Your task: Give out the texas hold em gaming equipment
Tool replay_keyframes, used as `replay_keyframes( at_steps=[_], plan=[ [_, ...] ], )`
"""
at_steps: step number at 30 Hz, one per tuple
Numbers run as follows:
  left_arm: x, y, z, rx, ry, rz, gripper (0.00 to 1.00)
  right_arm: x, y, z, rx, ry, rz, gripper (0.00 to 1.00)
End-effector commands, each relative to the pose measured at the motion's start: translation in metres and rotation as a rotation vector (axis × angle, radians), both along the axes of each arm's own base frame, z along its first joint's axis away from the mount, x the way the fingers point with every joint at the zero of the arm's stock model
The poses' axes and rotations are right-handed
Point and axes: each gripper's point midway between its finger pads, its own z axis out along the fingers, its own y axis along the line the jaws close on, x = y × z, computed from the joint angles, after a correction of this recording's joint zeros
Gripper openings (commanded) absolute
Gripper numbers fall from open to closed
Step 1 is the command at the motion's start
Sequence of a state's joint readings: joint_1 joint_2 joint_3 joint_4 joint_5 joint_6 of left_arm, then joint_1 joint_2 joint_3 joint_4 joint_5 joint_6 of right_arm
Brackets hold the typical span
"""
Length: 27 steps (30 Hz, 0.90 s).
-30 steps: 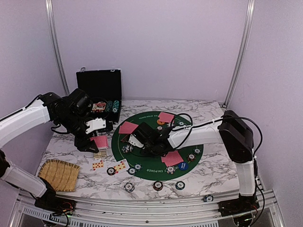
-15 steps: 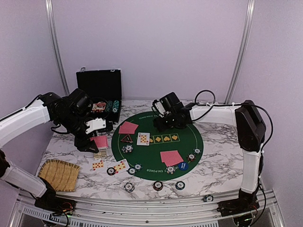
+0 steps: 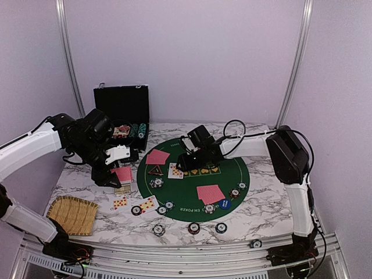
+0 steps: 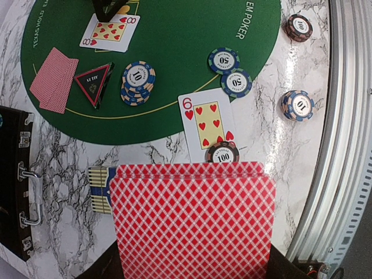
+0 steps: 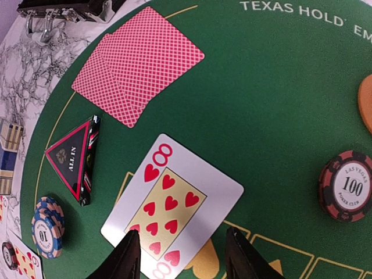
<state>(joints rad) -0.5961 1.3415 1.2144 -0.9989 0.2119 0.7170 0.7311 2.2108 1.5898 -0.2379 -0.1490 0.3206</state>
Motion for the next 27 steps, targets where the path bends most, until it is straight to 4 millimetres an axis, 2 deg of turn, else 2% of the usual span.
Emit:
replay_keyframes(
  at_steps=[1, 5, 8, 9, 11, 14, 20, 23, 27],
  plan=[
    [-0.001, -0.002, 0.004, -0.017, 0.019, 0.005, 0.0, 0.005, 0.02, 0.016, 0.114, 0.011, 0.004, 0.47],
    [-0.001, -0.002, 0.004, -0.019, 0.022, 0.005, 0.0, -0.009, 0.019, 0.026, 0.176, 0.048, 0.014, 0.48],
    [-0.001, -0.003, 0.004, -0.018, 0.025, 0.005, 0.0, -0.024, 0.023, 0.06, 0.303, 0.06, 0.032, 0.59],
    [-0.001, -0.003, 0.004, -0.019, 0.024, 0.004, 0.0, -0.03, 0.023, 0.061, 0.325, 0.086, 0.029, 0.63],
    [0.0, -0.004, 0.005, -0.024, 0.022, 0.004, 0.0, -0.043, 0.029, 0.088, 0.425, 0.098, 0.059, 0.69],
    [0.001, -0.006, 0.006, -0.028, 0.024, 0.004, 0.0, -0.065, 0.038, 0.11, 0.512, 0.147, 0.094, 0.77],
    [0.002, -0.007, 0.008, -0.033, 0.023, 0.004, 0.0, -0.111, 0.069, 0.142, 0.672, 0.274, 0.196, 0.9],
    [0.002, -0.007, 0.009, -0.035, 0.02, 0.006, 0.0, -0.131, 0.088, 0.145, 0.72, 0.348, 0.248, 0.95],
    [0.003, -0.007, 0.01, -0.034, 0.018, 0.008, 0.0, -0.153, 0.114, 0.153, 0.78, 0.42, 0.322, 0.96]
  ],
)
